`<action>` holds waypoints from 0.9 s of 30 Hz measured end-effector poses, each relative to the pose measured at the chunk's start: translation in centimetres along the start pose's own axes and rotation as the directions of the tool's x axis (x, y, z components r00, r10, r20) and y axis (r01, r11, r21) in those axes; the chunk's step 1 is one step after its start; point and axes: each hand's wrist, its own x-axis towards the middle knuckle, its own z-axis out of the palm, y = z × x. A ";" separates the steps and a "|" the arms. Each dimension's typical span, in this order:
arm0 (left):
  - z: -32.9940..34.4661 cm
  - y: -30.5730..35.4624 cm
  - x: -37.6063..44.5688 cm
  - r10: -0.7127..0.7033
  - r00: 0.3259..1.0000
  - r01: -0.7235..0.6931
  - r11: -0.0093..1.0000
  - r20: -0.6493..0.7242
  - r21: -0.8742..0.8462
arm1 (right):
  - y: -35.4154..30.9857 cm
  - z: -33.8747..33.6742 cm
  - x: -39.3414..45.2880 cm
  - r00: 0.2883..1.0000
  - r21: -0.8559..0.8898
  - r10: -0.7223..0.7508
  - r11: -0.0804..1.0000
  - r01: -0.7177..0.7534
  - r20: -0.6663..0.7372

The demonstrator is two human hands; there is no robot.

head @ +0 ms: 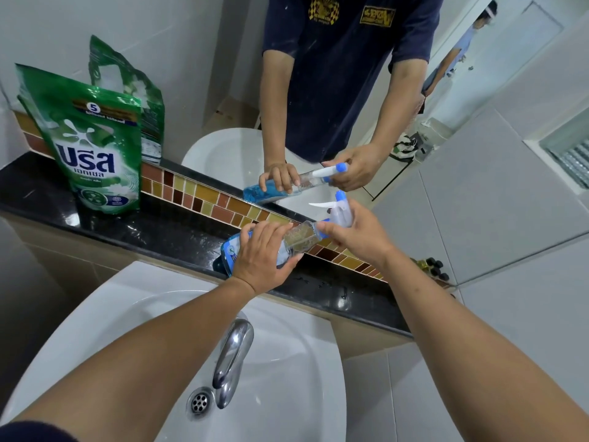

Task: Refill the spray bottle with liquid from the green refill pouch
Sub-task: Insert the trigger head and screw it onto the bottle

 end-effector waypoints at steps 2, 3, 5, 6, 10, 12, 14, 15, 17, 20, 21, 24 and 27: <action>0.1 0.0 0.0 0.004 1.000 -0.004 1.000 -0.002 0.002 | -0.2 0.3 -0.2 0.999 -0.025 0.024 0.999 -0.025 -0.023; 0.1 0.0 0.0 0.004 1.000 -0.004 1.000 -0.002 0.002 | 0.0 0.1 0.0 0.999 -0.028 0.034 0.999 -0.034 -0.011; 0.1 0.0 0.0 0.004 1.000 -0.004 1.000 -0.005 0.007 | 0.2 -0.4 0.1 0.997 -0.019 0.024 1.000 -0.023 0.072; 0.1 0.0 0.0 0.006 1.000 -0.006 1.000 -0.006 0.008 | 0.3 -0.6 0.1 0.994 -0.009 0.018 1.000 -0.018 0.107; 0.1 0.1 0.0 0.018 1.000 -0.018 1.000 -0.018 0.000 | 0.7 -0.4 -0.1 1.000 0.038 0.007 0.999 -0.008 0.028; 0.0 0.2 -0.1 0.028 0.999 -0.028 1.000 -0.017 -0.006 | 0.8 0.2 -0.1 0.999 -0.001 0.004 1.000 -0.005 -0.039; 0.1 0.2 -0.2 0.040 0.999 -0.040 0.999 -0.013 -0.003 | 0.8 0.6 -0.3 0.997 -0.034 0.015 0.999 -0.018 -0.074; 0.1 0.2 -0.3 0.042 0.999 -0.042 0.999 -0.013 -0.002 | 0.7 0.6 -0.4 0.997 -0.037 0.024 0.999 -0.027 -0.071; 0.2 0.2 -0.3 0.038 0.999 -0.039 0.999 -0.015 -0.001 | 0.5 0.1 -0.6 0.999 -0.026 0.044 0.999 -0.044 -0.008; 0.2 0.2 -0.3 0.027 1.000 -0.027 1.000 -0.005 0.003 | 0.7 -0.8 -0.6 0.994 0.053 0.062 0.996 -0.066 0.087; 0.2 0.1 -0.3 0.024 1.000 -0.024 1.000 0.000 0.004 | 0.9 -0.7 -0.4 0.996 0.057 0.056 0.997 -0.060 0.075; 0.2 0.1 -0.3 0.022 1.000 -0.022 1.000 -0.003 -0.002 | 0.7 0.3 -0.4 0.998 0.000 0.055 0.998 -0.055 -0.024; 0.1 0.1 -0.3 0.020 1.000 -0.020 1.000 -0.014 -0.003 | 0.1 0.8 -0.4 0.995 -0.057 0.068 0.996 -0.072 -0.075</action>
